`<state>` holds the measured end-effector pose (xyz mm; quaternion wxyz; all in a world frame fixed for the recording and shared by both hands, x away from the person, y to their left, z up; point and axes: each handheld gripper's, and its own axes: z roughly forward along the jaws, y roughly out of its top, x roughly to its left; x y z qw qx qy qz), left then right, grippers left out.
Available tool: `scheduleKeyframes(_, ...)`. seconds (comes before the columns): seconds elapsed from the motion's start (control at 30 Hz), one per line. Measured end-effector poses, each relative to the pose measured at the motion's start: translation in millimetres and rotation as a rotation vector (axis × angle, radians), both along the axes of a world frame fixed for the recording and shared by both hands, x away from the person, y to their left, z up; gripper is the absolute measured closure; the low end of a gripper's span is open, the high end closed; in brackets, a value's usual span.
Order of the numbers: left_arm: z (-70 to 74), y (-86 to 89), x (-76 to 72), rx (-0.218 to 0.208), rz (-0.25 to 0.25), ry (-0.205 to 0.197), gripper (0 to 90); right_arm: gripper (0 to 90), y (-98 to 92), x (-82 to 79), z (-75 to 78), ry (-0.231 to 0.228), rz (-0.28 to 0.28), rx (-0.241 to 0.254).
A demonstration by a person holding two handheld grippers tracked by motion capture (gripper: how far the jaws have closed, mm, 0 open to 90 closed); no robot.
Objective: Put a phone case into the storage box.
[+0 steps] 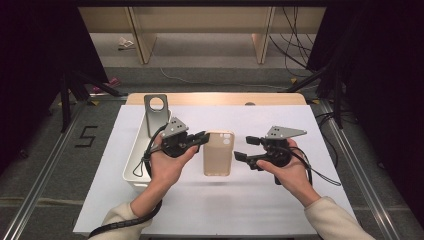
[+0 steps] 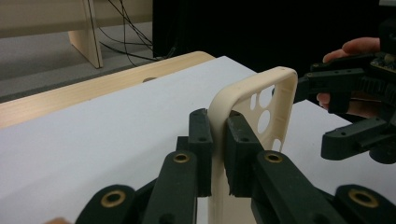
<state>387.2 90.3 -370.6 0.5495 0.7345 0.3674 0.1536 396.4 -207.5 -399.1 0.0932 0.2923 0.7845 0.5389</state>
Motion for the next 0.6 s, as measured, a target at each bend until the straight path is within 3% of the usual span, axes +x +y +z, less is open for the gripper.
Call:
scheduleKeyframes(0.27,6.7,6.1,0.5,0.008,0.002,-0.014,81.9,20.2,-17.5,-6.3,-4.6,-0.023,-0.016,-0.025)
scheduleKeyframes(0.6,17.5,15.1,0.2,-0.002,0.007,-0.039,81.9,20.1,-33.0,-9.2,-11.5,-0.02,-0.053,-0.045)
